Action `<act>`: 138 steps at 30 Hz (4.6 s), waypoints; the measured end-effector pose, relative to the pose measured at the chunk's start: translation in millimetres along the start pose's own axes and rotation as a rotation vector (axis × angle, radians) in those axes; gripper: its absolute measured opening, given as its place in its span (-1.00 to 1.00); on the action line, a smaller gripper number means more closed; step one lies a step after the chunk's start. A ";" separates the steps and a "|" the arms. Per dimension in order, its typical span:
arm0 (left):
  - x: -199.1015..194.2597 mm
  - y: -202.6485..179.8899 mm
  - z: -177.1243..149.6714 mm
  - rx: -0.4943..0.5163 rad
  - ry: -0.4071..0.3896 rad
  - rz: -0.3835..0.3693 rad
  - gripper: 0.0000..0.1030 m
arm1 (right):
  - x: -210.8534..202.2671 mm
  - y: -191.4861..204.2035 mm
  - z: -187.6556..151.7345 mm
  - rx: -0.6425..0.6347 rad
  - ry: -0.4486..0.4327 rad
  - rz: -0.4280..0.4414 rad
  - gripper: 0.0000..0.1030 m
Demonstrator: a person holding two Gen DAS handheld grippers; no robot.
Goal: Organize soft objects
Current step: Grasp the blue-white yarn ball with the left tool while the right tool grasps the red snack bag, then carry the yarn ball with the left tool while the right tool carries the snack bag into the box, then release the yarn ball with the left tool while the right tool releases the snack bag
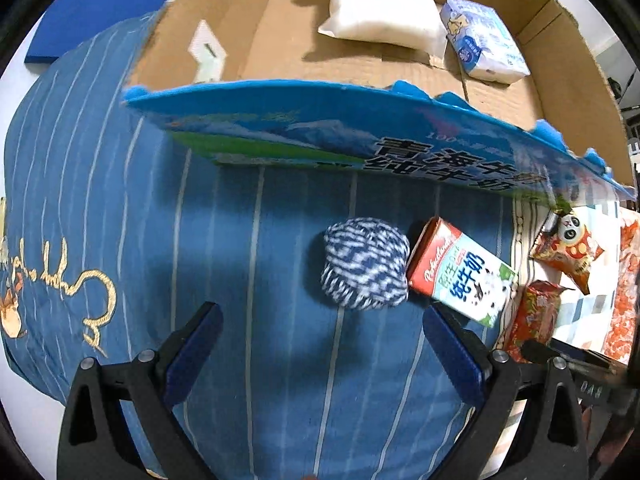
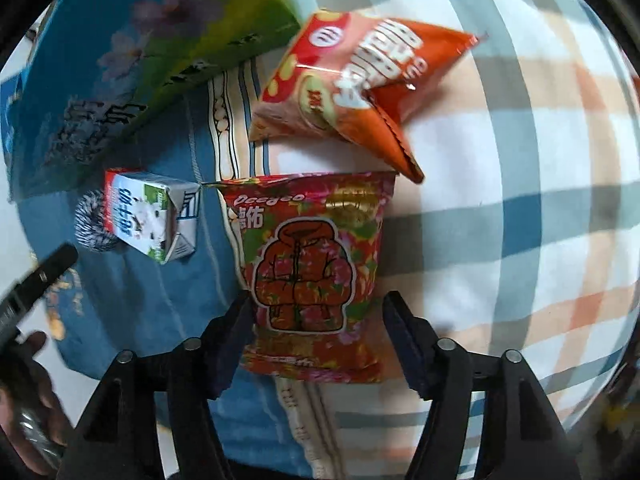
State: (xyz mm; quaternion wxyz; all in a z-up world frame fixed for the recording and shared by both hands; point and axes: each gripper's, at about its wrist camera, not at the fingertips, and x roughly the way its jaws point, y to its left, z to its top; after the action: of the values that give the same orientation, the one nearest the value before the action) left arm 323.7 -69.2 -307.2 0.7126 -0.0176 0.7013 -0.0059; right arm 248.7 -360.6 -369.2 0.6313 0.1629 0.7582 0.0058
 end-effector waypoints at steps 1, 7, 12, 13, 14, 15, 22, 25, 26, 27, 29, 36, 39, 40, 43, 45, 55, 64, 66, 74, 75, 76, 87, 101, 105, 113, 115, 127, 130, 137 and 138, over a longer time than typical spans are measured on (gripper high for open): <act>2.9 -0.7 2.8 0.002 0.003 0.005 0.99 | -0.1 4.2 0.1 0.000 -0.005 -0.013 0.37; 26.4 -8.9 23.7 0.012 0.039 -0.001 0.98 | 9.4 39.3 18.9 0.044 -0.068 -0.119 0.08; 38.9 -8.0 35.5 0.005 0.038 -0.044 0.72 | 9.3 53.5 22.8 0.056 -0.083 -0.128 0.00; 39.4 -6.0 37.3 0.001 0.028 -0.061 0.54 | 11.0 49.7 16.6 0.060 -0.071 -0.114 0.00; 39.4 -3.5 38.6 -0.002 0.021 -0.084 0.44 | 11.6 48.1 14.9 0.068 -0.052 -0.090 -0.01; 38.5 -1.2 39.5 -0.007 0.019 -0.113 0.26 | 11.8 46.4 13.1 0.071 -0.041 -0.075 -0.01; 33.2 11.5 24.5 0.019 0.020 -0.112 -0.14 | 12.7 52.7 8.3 0.043 0.020 -0.038 0.00; 34.2 20.2 12.7 0.025 0.027 -0.106 -0.14 | 13.9 60.4 12.5 0.011 0.025 -0.060 0.01; 33.9 24.2 9.3 0.026 0.030 -0.104 -0.14 | 15.0 63.7 15.7 0.000 0.027 -0.069 0.01; 33.9 27.4 5.8 0.025 0.034 -0.105 -0.14 | 16.4 64.2 14.7 -0.008 0.028 -0.079 0.01; 31.3 34.7 -3.6 0.011 0.044 -0.120 -0.13 | 17.7 69.5 11.7 -0.020 0.028 -0.091 0.03; 17.4 75.0 -18.0 -0.140 0.085 -0.281 0.33 | 25.8 77.4 6.5 -0.006 0.044 -0.082 0.11; 18.4 79.3 -13.5 -0.141 0.098 -0.283 0.37 | 30.1 79.5 6.8 -0.003 0.045 -0.081 0.21; 18.4 76.6 -9.9 -0.129 0.108 -0.270 0.37 | 36.7 82.4 2.2 -0.003 0.046 -0.085 0.23; 34.3 49.5 -16.2 -0.087 0.172 -0.250 0.37 | 41.7 91.2 0.2 -0.002 0.047 -0.093 0.28; 50.0 32.0 -25.0 -0.063 0.213 -0.229 0.38 | 45.1 84.7 3.5 0.010 0.048 -0.093 0.28; 45.0 15.8 -34.9 0.022 0.081 -0.068 -0.11 | 54.7 67.3 -0.3 -0.011 -0.002 -0.173 -0.02; 14.3 -14.8 -58.6 0.049 -0.003 -0.071 -0.11 | 21.7 86.0 -18.8 -0.049 -0.074 -0.143 -0.05; -1.9 -20.4 -61.9 0.055 -0.035 -0.076 -0.11 | 6.4 93.5 -24.5 -0.071 -0.108 -0.156 -0.05; -80.5 -16.2 -63.8 0.068 -0.184 -0.100 -0.11 | -61.0 121.4 -46.6 -0.124 -0.260 -0.180 -0.05; -90.0 -15.0 -63.1 0.067 -0.200 -0.106 -0.11 | -69.9 123.1 -48.1 -0.130 -0.275 -0.174 -0.05; -97.3 -13.1 -61.2 0.067 -0.210 -0.109 -0.11 | -83.7 124.1 -48.0 -0.137 -0.292 -0.167 -0.05; -161.1 -12.6 -54.3 0.079 -0.323 -0.177 -0.11 | -148.2 152.8 -45.2 -0.198 -0.383 -0.056 -0.05; -142.9 -1.0 83.8 0.049 -0.213 -0.270 -0.10 | -159.8 190.9 111.4 -0.163 -0.348 0.012 -0.05; -98.6 0.8 125.8 0.032 -0.096 -0.278 -0.10 | -124.3 191.1 164.5 -0.129 -0.265 -0.037 -0.05; 6.1 -3.7 163.7 0.027 0.159 -0.255 -0.10 | -30.1 187.3 217.6 -0.118 -0.061 -0.142 -0.05; 24.5 -5.3 164.3 0.032 0.204 -0.249 -0.10 | -14.0 187.0 223.3 -0.115 -0.030 -0.158 -0.05; 44.8 -7.2 164.0 0.042 0.237 -0.242 -0.07 | 23.5 197.6 228.1 -0.146 0.023 -0.222 -0.01; 45.1 -11.9 162.6 0.050 0.245 -0.227 0.02 | 24.0 197.4 226.8 -0.144 0.041 -0.206 0.03; 42.9 -14.8 157.7 0.039 0.270 -0.198 0.17 | 12.3 188.3 237.1 -0.144 0.045 -0.211 0.38; 40.4 -13.7 157.0 0.034 0.266 -0.197 0.22 | 8.6 186.7 237.7 -0.145 0.034 -0.213 0.44</act>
State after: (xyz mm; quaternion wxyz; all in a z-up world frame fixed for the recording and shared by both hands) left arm 481.5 -81.5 -344.6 0.6096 -0.0732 0.7842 -0.0899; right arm 520.2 -228.4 -385.6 0.6256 0.0354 0.7793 -0.0038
